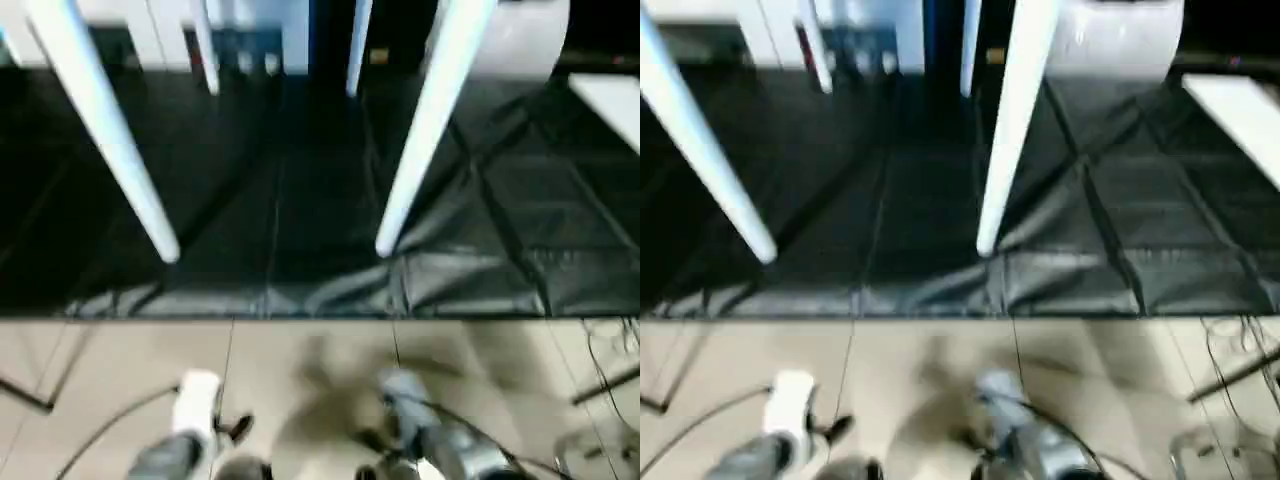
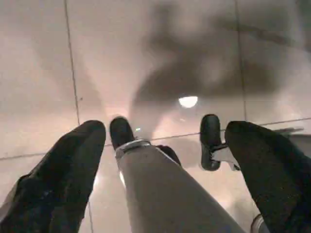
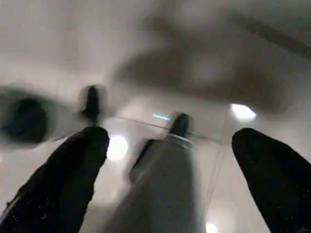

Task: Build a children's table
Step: Flip table

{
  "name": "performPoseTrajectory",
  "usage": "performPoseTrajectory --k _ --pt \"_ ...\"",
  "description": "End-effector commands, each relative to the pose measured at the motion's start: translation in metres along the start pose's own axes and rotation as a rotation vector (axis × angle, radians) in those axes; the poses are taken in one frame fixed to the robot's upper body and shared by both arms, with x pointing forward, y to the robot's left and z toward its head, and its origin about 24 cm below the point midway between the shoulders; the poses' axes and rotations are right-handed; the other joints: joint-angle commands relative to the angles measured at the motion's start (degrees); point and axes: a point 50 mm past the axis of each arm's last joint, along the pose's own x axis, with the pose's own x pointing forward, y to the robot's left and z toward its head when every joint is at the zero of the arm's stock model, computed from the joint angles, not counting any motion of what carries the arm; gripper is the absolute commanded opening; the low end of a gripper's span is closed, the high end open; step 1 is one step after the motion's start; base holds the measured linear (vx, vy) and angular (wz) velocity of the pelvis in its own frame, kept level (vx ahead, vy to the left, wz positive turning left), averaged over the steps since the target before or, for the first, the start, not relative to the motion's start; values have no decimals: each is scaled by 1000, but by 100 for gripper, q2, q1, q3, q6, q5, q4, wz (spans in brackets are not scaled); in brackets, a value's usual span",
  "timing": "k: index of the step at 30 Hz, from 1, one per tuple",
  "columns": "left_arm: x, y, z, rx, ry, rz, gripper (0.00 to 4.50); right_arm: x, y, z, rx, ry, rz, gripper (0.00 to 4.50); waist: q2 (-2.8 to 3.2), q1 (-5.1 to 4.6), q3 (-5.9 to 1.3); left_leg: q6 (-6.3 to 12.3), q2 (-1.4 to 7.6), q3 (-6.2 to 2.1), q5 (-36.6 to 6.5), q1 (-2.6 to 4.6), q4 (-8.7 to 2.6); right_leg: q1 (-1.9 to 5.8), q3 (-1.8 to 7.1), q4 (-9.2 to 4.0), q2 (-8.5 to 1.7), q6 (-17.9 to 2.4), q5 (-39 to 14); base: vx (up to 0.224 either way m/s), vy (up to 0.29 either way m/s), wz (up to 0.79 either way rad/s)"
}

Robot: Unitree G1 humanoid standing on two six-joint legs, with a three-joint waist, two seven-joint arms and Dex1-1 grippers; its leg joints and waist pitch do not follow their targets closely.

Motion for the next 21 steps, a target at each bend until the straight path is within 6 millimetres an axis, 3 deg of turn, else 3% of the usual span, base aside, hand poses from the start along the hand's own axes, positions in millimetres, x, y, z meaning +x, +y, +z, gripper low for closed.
performPoseTrajectory --k 1,2,4,5,6,9,11,15,21 --pt "-1 6 -15 -82 77 72 444 1 -3 -13 95 31 -62 450 67 12 -252 303 399 -108 -1092 24 -433 227 311 -388 -586 -1683 118 0 0 0" --pt "-1 5 -20 -78 103 68 444 0 -2 -17 85 42 -52 450 59 13 -212 382 404 -100 -1253 19 -448 233 302 -441 -595 -1647 -353 0 0 0" --pt "-1 4 -26 -68 135 55 444 0 -2 -21 61 55 -41 450 33 2 -194 393 420 -95 -1351 25 -465 217 304 -476 -589 -1587 -675 0 0 0" --pt "-2 5 -33 -67 157 69 444 0 0 -29 45 66 -46 450 41 8 -166 361 444 -98 -1508 43 -491 179 314 -506 -594 -1511 -1098 0 0 0" --pt "-4 7 -40 -63 186 89 444 0 4 -37 46 89 -30 450 -10 1 -177 348 447 -82 -1564 55 -489 168 321 -531 -590 -1477 -1224 0 0 0" --pt "-6 8 -52 -68 237 101 444 0 13 -49 46 138 -2 450 17 16 -124 197 502 -109 -1885 70 -558 124 337 -559 -604 -1353 -1676 0 0 0" --pt "-6 3 -56 -80 251 70 444 2 23 -48 44 136 -2 450 -12 15 -154 185 504 -110 -1832 74 -556 131 345 -550 -624 -1356 -1665 0 0 0" --pt "-5 -1 -56 -118 247 67 444 4 45 -48 57 176 24 450 -1 8 -170 171 520 -107 -1800 68 -577 117 353 -536 -625 -1401 -1446 0 0 0" --pt "-5 -1 -56 -118 247 67 444 4 45 -48 57 176 24 450 3 31 -194 233 526 -70 -1553 62 -583 136 354 -512 -624 -1427 -1007 0 0 0"
